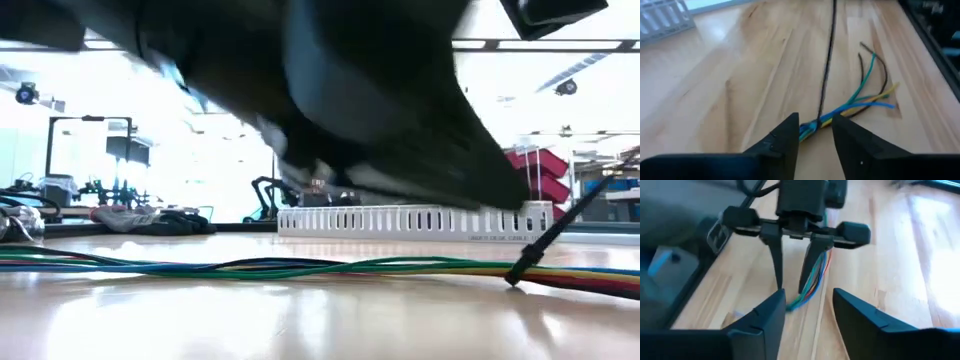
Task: Ziptie cables
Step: Wrap the cables together using the zip tie
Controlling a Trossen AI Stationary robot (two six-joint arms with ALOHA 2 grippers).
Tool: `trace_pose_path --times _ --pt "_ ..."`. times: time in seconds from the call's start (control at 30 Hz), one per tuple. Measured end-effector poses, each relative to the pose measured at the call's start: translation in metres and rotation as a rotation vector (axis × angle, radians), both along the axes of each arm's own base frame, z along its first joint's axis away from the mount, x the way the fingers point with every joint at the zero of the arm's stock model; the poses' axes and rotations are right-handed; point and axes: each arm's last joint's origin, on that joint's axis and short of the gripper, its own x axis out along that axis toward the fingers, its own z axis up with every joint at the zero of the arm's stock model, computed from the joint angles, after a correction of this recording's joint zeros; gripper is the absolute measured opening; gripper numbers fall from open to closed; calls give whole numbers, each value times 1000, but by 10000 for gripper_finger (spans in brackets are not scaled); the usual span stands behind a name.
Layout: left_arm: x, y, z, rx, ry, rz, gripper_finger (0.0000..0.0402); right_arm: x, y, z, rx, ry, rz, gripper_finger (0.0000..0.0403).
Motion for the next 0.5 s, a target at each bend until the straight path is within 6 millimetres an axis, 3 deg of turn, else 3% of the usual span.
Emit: trace_pose_path --times 0.17,0.37,0.5 --pt "-15 1 31 8 57 -1 115 7 5 -7 43 -40 -94 163" --pt "-37 -8 48 0 127 -4 96 20 17 -42 65 14 -142 149" --pt "-47 -17 48 1 143 -8 81 25 21 -71 59 78 -187 144"
